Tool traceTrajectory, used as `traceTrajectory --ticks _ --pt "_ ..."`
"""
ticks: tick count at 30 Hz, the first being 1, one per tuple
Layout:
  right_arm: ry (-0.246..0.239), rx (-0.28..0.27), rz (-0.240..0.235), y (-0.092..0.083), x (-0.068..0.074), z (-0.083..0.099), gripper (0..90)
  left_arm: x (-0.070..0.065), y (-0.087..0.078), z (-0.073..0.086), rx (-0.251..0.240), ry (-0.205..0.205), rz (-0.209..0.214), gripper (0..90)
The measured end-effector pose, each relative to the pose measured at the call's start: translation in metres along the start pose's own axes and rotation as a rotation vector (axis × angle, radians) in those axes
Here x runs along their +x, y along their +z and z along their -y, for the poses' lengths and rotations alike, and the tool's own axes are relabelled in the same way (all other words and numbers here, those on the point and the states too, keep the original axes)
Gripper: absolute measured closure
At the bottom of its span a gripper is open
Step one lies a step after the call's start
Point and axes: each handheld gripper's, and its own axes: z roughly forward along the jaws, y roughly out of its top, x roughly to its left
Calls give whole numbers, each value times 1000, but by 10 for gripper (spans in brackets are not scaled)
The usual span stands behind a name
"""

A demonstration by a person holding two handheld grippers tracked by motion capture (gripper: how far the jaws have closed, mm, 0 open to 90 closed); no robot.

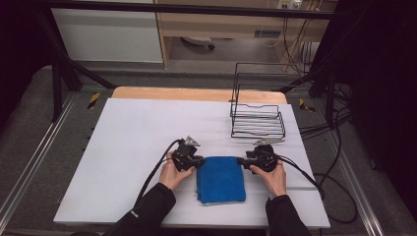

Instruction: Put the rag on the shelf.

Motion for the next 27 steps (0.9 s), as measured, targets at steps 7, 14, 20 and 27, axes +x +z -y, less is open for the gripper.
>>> traceTrajectory --ticks 7,14,20,27 --pt "9 24 -17 7 2 -1 615 -1 0 1 -8 4 -6 822" --pt "29 40 -64 8 6 0 805 0 0 1 -10 7 0 822" --pt "40 39 -66 5 6 0 872 3 -1 1 -12 -18 21 837" --pt "52 -19 -87 -9 7 -4 877 0 -16 -2 -59 -16 25 845"
